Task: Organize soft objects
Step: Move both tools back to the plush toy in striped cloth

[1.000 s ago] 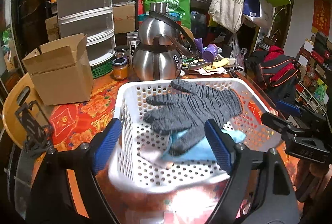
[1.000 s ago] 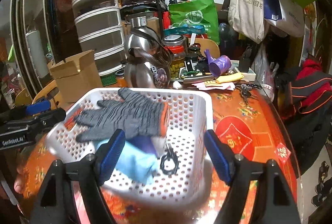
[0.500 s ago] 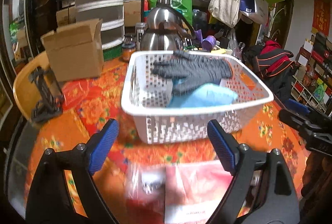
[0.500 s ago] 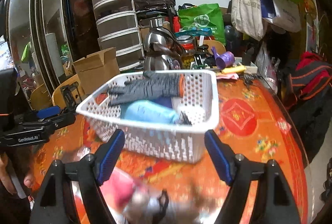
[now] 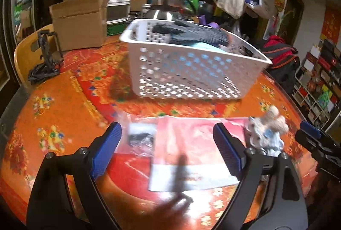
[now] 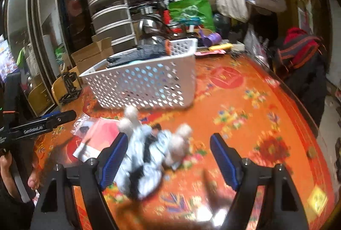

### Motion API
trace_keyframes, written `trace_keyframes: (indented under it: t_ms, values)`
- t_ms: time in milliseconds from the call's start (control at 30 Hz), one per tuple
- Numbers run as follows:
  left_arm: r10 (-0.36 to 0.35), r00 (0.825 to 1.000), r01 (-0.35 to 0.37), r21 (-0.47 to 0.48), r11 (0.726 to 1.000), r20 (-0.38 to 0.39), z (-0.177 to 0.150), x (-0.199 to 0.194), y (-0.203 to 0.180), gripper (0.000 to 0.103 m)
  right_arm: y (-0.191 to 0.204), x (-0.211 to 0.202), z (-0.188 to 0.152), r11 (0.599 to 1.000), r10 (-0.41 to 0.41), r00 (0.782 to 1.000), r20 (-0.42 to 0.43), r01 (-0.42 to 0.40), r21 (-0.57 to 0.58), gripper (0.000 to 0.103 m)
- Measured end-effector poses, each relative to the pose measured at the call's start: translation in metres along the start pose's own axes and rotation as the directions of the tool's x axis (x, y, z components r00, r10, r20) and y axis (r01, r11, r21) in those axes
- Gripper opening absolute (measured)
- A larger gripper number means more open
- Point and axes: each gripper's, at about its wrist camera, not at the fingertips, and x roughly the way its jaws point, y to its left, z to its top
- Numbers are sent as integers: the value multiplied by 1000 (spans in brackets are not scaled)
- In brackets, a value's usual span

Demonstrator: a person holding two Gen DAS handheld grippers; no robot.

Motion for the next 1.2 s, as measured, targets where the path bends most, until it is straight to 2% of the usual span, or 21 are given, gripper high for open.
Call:
trace_keyframes:
  t_ms: [167, 267, 333, 400, 633, 733, 833, 900, 933, 1033, 1200]
  values:
    - [-62, 998, 63, 61, 996, -11, -4, 0, -43, 86, -17, 1, -11, 998, 33, 999, -15, -32, 49, 78]
    - [-121, 992, 122, 99, 988, -16, -5, 2, -69, 86, -25, 1, -9, 995, 57, 998, -4, -56, 88, 64]
    - [-146, 989, 148, 126, 981, -24, -5, 4, -87, 86, -29, 4, -7, 990, 84, 996, -10, -83, 118, 45]
    - [-146, 989, 147, 162, 976, -16, -5, 4, -101, 86, -32, 8, -7, 983, 115, 993, -22, -111, 144, 34]
    - [-127, 992, 127, 208, 970, -15, -2, 14, -127, 82, -29, 22, -6, 978, 133, 990, -46, -124, 165, 33]
    - [-114, 993, 118, 226, 967, -30, -2, 21, -132, 75, -26, 29, -6, 979, 132, 989, -63, -120, 165, 28]
    - [-118, 991, 129, 222, 967, -61, -3, 31, -131, 58, -23, 34, -5, 980, 132, 989, -72, -119, 161, 21]
    - [-133, 988, 147, 220, 965, -76, -5, 35, -129, 42, -21, 37, -5, 981, 129, 988, -79, -116, 156, 16]
    - [-139, 987, 154, 218, 964, -82, -6, 37, -129, 39, -20, 39, -5, 981, 128, 988, -83, -115, 153, 14]
    - [-179, 979, 195, 195, 961, -96, -8, 39, -124, 18, -15, 40, -5, 985, 114, 990, -82, -102, 137, 11]
    - [-227, 971, 238, 163, 958, -80, -9, 32, -110, 15, -8, 30, -4, 991, 97, 994, -53, -91, 103, 9]
